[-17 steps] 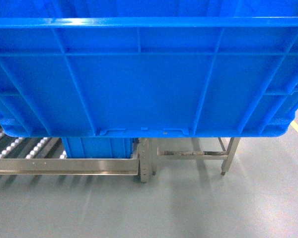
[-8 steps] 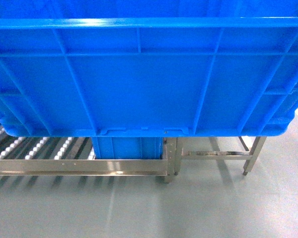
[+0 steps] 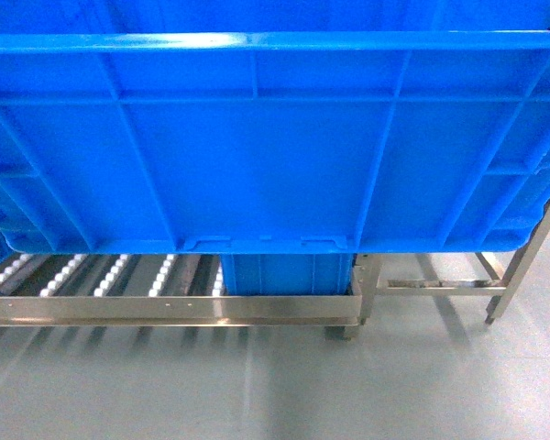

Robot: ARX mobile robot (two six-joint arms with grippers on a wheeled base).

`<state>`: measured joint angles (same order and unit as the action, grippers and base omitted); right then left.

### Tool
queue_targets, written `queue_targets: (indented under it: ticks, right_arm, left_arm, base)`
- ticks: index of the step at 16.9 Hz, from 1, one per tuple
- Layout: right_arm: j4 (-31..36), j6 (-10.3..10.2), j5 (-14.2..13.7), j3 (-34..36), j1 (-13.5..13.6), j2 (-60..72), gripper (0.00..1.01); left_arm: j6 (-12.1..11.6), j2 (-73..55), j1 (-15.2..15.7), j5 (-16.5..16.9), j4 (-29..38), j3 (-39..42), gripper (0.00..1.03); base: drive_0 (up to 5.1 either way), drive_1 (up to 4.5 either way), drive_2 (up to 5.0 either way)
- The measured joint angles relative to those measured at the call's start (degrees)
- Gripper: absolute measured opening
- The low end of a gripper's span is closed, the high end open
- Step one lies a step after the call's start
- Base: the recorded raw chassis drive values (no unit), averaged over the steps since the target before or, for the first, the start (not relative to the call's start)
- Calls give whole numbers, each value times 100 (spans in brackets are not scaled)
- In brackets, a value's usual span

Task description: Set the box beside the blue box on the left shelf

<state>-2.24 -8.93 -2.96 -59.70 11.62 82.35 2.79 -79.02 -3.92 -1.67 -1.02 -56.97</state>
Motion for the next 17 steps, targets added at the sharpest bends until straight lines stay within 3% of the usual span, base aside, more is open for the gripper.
queue_targets:
  ticks: [17]
  right_arm:
    - [0, 2, -2, 0, 2, -2, 7]
  left_arm:
    - [4, 0, 2, 0, -11, 0, 6]
  base:
    - [-502, 243, 243]
